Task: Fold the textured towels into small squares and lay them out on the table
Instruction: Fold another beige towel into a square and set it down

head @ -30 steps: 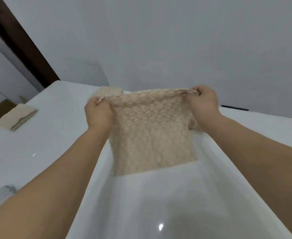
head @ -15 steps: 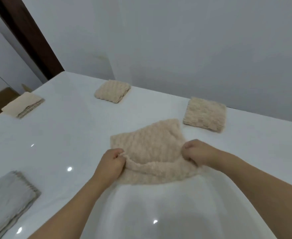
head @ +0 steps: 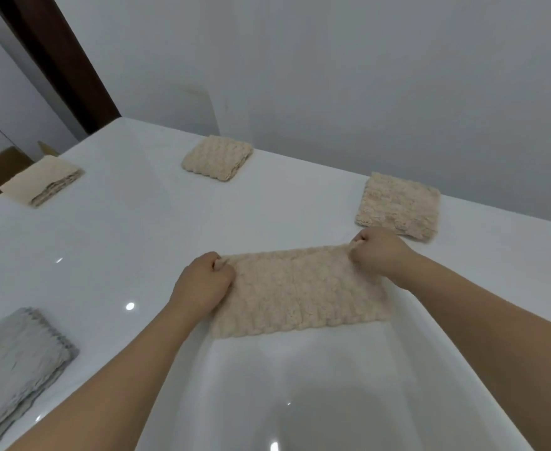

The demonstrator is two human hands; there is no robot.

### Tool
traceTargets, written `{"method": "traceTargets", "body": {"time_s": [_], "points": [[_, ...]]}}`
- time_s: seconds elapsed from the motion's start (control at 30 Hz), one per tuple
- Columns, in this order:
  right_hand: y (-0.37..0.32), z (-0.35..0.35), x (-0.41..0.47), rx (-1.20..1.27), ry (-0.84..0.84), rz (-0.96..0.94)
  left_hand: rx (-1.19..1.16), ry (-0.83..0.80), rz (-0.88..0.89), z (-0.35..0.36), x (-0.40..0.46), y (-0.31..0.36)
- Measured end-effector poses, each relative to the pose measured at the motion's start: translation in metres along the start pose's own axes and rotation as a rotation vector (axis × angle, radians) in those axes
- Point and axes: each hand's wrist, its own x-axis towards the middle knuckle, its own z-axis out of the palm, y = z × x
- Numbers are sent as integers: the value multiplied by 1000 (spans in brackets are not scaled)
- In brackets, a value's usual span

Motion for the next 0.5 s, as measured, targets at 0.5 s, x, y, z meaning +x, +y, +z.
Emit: {"method": "traceTargets", "body": {"time_s": [0.5], "points": [[36, 78, 8, -161, 791, -147, 172, 328, 220, 32, 11, -27]]}}
